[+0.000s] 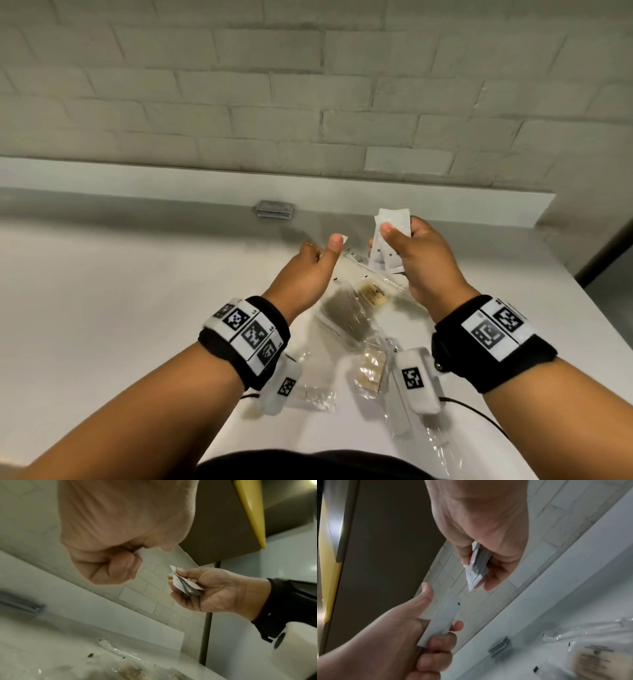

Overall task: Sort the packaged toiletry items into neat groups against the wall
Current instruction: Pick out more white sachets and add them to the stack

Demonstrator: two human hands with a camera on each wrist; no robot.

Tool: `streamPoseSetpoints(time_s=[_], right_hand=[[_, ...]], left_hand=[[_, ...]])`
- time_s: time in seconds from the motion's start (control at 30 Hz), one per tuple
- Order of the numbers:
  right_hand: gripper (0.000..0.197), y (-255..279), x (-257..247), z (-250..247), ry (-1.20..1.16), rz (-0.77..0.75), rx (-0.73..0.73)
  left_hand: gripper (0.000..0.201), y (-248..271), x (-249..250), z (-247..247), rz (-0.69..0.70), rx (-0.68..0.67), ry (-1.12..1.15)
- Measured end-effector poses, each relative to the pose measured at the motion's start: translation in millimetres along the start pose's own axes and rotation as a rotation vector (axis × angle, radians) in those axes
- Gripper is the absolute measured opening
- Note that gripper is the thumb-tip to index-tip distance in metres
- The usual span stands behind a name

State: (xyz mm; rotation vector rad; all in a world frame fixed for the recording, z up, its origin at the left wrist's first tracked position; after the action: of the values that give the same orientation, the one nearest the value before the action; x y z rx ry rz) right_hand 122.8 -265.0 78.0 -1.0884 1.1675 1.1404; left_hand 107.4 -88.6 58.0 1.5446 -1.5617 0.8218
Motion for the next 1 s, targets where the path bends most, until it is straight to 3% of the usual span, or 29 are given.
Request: streamPoseSetpoints(time_s=[0.1,0.17,0.37,0.5,0.57,0.7,0.77,0.83,0.93,1.0], right_hand=[[0.005,2,5,-2,0.016,0.02,-0.015],[0.003,3,9,-3,0.02,0.031,-0.017],[0.004,-5,3,-13,0.053,0.023,0.008],[0.005,-9,-22,-11,0.192,-0.077,-0.034],[0.007,-4,-35,3,0.346,-0.162,-0.167],[0.015,8,-20,47,0.53,-0.122,-0.447],[0.02,7,-10,54,0.488,-0.1,-0.423],[0.021,3,-10,56,0.349,-0.062,-0.34],[0.02,-4,-12,57,0.211,-0.032,-0.207],[0.021,-4,-17,61,0.255,-0.075,-0.104]], left_hand=[[0.026,-1,2,6,0.029,-0.059,0.163],[0.008,-5,4,6,0.053,-0.052,0.138],[0.004,-9,-1,-2,0.053,0.026,0.177],[0.008,-13,-6,-7,0.065,0.039,0.211],[0.012,-15,-2,-7,0.081,-0.002,0.207],[0.007,-18,19,-4,0.098,-0.043,0.438],[0.008,-20,25,-3,0.066,-0.027,0.601],[0.028,-21,26,0,0.027,-0.054,0.738],[0.055,-17,26,21,-0.048,-0.204,0.87],[0.049,-11,27,33,-0.108,-0.237,0.91]])
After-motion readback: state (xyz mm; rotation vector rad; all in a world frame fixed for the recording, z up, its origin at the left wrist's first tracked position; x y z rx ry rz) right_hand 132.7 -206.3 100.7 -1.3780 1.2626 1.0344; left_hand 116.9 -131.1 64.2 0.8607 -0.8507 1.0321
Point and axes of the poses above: each hand's wrist, its own y-axis away from the middle knuckle, its own z-axis out of the palm, x = y × z, the point moved 9 cm from there along -y, towards the middle knuckle
